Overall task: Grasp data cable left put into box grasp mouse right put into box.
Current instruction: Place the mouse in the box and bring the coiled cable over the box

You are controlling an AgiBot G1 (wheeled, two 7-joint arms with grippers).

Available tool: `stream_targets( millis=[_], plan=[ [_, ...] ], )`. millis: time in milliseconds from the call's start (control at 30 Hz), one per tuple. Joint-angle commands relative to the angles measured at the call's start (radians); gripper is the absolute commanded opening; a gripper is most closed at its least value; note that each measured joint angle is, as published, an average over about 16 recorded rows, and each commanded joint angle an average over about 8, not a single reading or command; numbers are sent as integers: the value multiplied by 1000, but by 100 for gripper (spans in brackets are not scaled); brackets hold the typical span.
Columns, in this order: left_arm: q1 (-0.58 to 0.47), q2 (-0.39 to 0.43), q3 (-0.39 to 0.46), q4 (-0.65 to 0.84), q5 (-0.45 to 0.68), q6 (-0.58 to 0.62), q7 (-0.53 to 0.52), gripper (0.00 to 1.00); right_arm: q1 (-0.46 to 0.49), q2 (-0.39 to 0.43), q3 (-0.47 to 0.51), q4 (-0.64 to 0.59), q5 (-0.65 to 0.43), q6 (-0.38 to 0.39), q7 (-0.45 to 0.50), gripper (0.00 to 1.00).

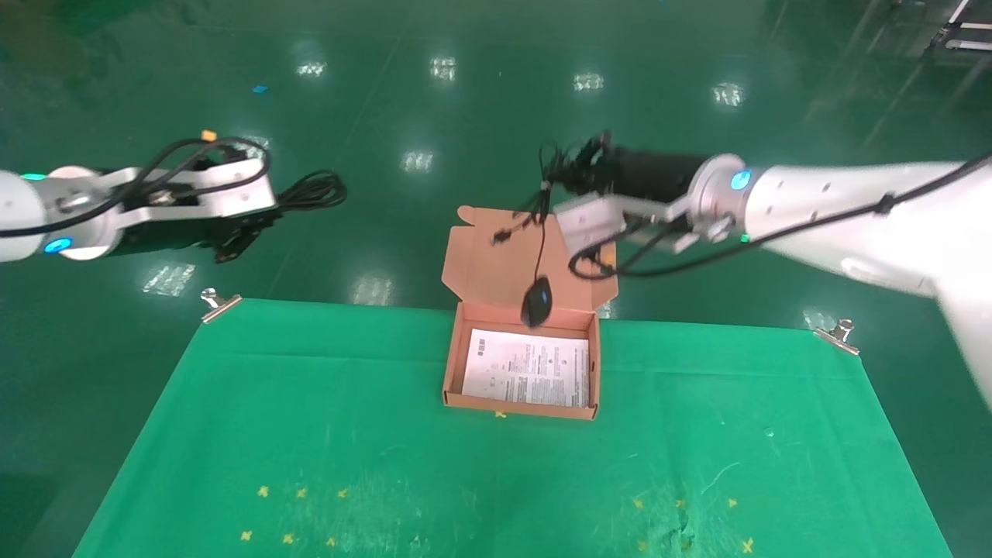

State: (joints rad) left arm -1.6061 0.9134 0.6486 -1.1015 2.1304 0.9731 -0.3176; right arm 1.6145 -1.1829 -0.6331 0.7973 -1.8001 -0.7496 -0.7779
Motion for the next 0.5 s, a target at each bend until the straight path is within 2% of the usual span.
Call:
stream_targets(
  millis=[33, 267, 500],
  plan=[
    [10, -18, 0, -30, 7, 15, -20, 0, -13, -3, -4, -7, 1, -6, 1, 0],
    [23, -27, 0, -73, 30, 23, -61, 0, -93, -21, -10, -7, 0, 12, 87, 0],
    [28, -30, 1, -87, 39, 25, -76, 0, -150, -95, -4, -131, -17, 119, 189, 0]
  ],
)
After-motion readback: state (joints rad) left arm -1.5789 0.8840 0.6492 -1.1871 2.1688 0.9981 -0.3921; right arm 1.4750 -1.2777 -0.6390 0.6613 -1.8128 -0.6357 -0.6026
